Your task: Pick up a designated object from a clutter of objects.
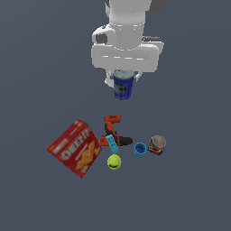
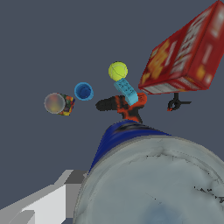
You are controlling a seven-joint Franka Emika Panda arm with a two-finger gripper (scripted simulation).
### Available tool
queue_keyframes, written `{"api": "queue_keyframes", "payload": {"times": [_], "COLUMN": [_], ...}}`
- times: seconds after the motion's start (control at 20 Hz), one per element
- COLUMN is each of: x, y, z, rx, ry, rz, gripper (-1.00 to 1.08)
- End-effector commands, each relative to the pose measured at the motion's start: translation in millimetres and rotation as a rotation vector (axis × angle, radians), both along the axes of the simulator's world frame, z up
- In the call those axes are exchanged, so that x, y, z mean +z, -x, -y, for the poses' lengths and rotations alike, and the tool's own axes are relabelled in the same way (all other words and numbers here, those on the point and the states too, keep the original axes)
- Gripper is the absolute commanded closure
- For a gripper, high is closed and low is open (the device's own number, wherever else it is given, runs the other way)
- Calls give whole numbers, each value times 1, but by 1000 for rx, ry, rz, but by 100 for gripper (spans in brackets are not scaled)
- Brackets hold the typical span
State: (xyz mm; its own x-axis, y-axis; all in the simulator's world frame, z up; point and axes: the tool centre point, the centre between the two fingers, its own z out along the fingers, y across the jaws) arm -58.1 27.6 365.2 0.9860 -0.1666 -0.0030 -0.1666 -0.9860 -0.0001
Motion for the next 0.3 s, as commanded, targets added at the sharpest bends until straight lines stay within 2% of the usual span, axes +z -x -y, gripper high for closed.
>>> {"api": "queue_keyframes", "payload": {"times": [0.0, 0.25], "x": [10, 15], "y": [-1, -3], "z": [1, 2], "rx": [0, 0], "ry": [1, 1], "rz": [3, 3], "gripper": [108, 108]}}
